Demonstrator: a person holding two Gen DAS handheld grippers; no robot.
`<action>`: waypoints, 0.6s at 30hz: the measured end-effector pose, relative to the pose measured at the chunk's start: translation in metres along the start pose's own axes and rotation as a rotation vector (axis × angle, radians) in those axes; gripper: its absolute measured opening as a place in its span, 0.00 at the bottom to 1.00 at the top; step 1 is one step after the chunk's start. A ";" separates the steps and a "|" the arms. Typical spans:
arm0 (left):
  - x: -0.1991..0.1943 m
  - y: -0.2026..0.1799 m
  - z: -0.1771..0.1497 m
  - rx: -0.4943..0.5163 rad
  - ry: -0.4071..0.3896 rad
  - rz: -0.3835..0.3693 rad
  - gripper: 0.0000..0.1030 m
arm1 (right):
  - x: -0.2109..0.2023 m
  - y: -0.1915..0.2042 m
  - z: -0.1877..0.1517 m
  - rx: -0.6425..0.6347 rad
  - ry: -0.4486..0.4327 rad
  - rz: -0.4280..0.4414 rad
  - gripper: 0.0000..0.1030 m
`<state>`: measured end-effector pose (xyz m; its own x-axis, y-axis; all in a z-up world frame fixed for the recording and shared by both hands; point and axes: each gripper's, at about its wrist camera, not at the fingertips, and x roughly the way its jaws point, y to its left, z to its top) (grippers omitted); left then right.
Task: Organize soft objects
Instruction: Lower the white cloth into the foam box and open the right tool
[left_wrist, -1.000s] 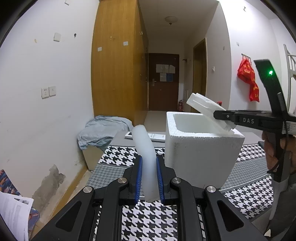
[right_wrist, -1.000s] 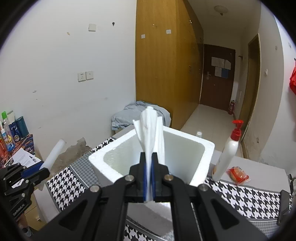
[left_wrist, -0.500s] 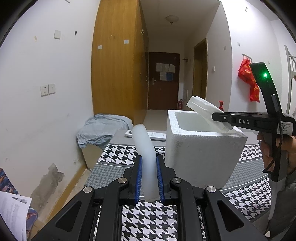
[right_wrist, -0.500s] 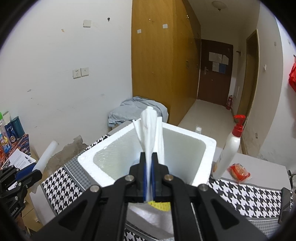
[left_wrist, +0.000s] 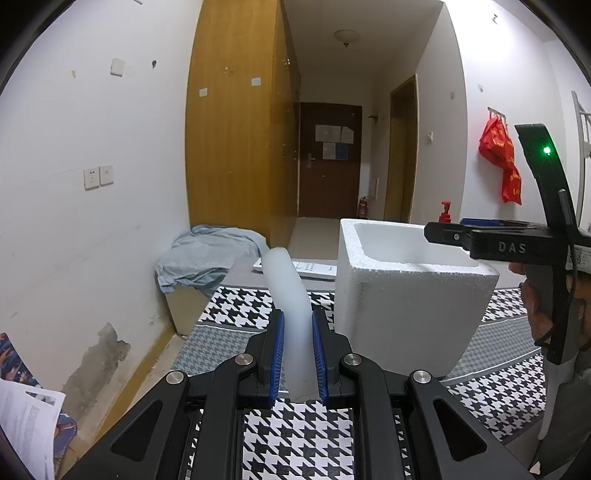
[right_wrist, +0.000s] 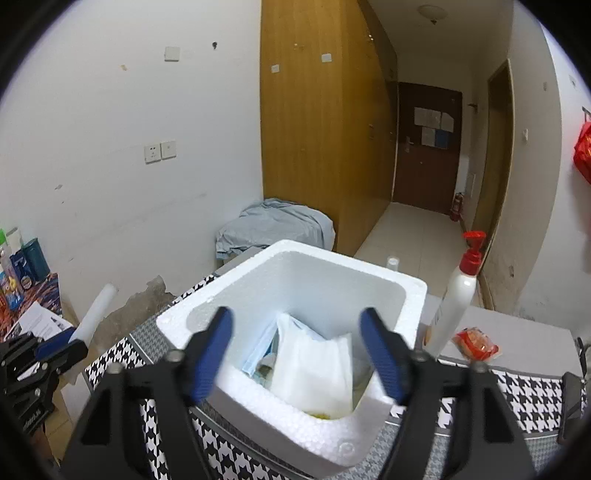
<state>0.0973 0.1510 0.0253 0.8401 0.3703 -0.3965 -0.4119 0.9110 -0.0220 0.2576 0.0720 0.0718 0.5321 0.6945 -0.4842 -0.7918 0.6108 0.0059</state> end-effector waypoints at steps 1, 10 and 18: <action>0.000 0.000 0.000 0.000 -0.001 -0.001 0.16 | -0.001 0.000 0.000 -0.001 -0.002 -0.004 0.86; 0.001 -0.003 0.006 0.006 -0.011 -0.022 0.16 | -0.015 -0.004 -0.003 0.009 -0.035 -0.013 0.95; 0.006 -0.005 0.018 0.004 -0.023 -0.055 0.16 | -0.026 -0.010 -0.010 0.010 -0.042 -0.015 1.00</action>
<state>0.1105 0.1517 0.0394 0.8694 0.3232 -0.3739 -0.3630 0.9309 -0.0394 0.2486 0.0440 0.0754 0.5561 0.7007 -0.4470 -0.7807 0.6248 0.0081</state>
